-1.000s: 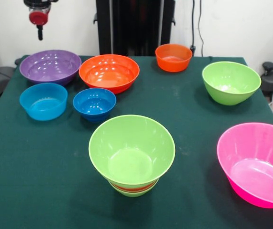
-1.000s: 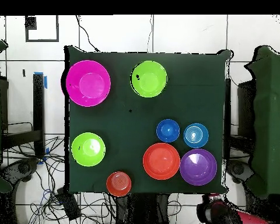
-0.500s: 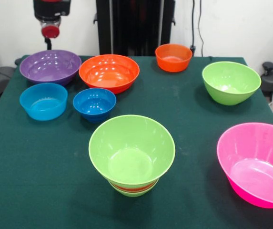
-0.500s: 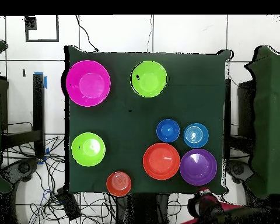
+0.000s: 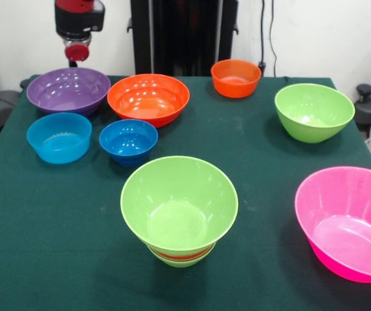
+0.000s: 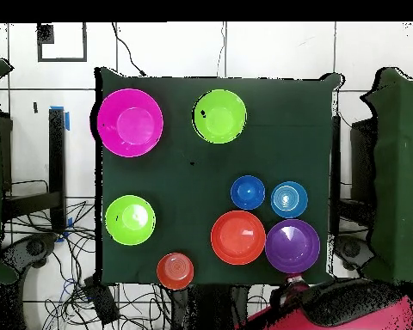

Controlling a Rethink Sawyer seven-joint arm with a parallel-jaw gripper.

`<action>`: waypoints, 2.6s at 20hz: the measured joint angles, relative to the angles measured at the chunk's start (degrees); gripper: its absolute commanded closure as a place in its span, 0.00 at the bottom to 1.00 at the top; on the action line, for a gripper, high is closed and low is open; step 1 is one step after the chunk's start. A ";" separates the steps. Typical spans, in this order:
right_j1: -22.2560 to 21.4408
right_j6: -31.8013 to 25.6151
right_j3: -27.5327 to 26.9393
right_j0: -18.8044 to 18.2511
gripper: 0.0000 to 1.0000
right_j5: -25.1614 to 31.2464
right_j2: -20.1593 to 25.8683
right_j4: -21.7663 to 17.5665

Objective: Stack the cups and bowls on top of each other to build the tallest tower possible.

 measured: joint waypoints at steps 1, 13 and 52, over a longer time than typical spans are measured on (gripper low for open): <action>0.00 0.00 0.00 -0.10 0.00 0.00 -0.18 0.01; -0.69 0.00 0.03 -1.44 0.00 0.02 -1.80 -0.01; -17.71 0.00 0.31 -21.93 0.00 19.47 22.07 0.36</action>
